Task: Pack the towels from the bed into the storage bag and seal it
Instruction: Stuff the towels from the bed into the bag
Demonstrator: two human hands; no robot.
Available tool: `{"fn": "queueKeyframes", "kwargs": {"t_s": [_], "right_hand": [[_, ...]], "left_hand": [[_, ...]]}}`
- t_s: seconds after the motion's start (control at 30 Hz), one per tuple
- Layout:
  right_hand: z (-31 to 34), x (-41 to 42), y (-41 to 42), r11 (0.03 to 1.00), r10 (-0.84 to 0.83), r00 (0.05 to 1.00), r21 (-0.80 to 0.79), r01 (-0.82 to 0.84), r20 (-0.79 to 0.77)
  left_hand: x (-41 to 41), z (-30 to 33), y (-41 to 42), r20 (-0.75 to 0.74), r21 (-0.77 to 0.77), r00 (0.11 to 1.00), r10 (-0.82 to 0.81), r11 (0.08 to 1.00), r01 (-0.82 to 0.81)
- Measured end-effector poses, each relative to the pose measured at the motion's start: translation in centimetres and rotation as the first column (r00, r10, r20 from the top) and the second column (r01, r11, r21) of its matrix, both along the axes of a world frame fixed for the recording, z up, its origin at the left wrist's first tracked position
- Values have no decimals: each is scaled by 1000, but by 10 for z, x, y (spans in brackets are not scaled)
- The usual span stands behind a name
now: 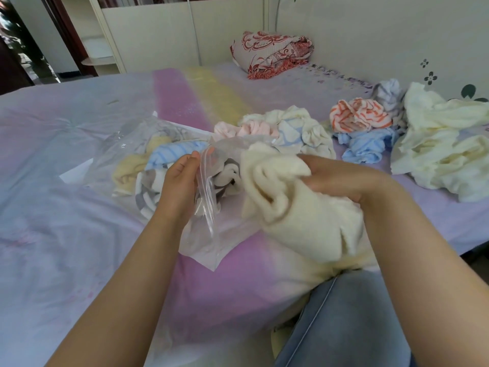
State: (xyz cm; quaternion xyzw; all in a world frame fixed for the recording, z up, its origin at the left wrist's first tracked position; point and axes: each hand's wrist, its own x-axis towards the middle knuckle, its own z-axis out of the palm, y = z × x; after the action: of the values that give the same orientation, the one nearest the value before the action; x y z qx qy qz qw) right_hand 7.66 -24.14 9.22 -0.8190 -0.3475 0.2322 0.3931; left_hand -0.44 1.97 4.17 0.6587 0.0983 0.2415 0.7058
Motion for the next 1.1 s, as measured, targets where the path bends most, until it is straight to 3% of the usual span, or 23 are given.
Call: {"fn": "queueKeyframes", "kwargs": {"t_s": [0.1, 0.2, 0.3, 0.37, 0.4, 0.47, 0.57, 0.63, 0.77, 0.87, 0.97, 1.03, 1.1], "right_hand": [[-8, 5, 43, 997, -59, 989, -34, 64, 138], [-60, -12, 91, 962, -266, 945, -7, 273, 190], [-122, -39, 110, 895, -232, 812, -211, 394, 535], [-128, -46, 110, 867, -280, 714, -149, 475, 642], [-118, -46, 106, 870, -316, 732, -123, 477, 603], [-98, -36, 90, 891, -383, 857, -108, 441, 344], [-78, -22, 52, 952, -135, 991, -277, 133, 12], [-79, -29, 47, 938, 16, 998, -346, -38, -67], [-104, -40, 95, 961, -86, 983, -248, 126, 164], [-108, -36, 144, 976, -92, 980, -179, 124, 178], [-108, -29, 190, 991, -91, 995, -100, 93, 30], [-102, -30, 209, 991, -125, 968, 20, 132, -220], [-95, -32, 215, 974, -61, 873, 161, 157, -485]], "left_hand": [[-5, 7, 0, 43, -100, 996, -82, 991, 86], [-9, 12, 0, 59, -117, 994, -89, 988, 96], [-12, 10, -1, 42, -43, 992, -116, 992, 117], [-13, 6, 0, 12, 2, 993, -118, 993, 118], [-14, 5, 1, 5, 10, 993, -121, 993, 121], [-15, 5, 4, 14, 3, 991, -134, 991, 134], [-16, 7, 6, 34, -13, 988, -153, 988, 154], [-16, 8, 4, 42, -25, 985, -165, 986, 166], [-17, 7, -2, 23, -43, 985, -170, 984, 170], [-21, 7, -1, 12, -80, 985, -170, 982, 170], [-24, 7, -2, 45, -164, 986, -159, 973, 164], [-24, 4, 1, 61, -233, 991, -122, 963, 133], [-25, 3, 9, 65, -265, 990, -128, 954, 141]]}}
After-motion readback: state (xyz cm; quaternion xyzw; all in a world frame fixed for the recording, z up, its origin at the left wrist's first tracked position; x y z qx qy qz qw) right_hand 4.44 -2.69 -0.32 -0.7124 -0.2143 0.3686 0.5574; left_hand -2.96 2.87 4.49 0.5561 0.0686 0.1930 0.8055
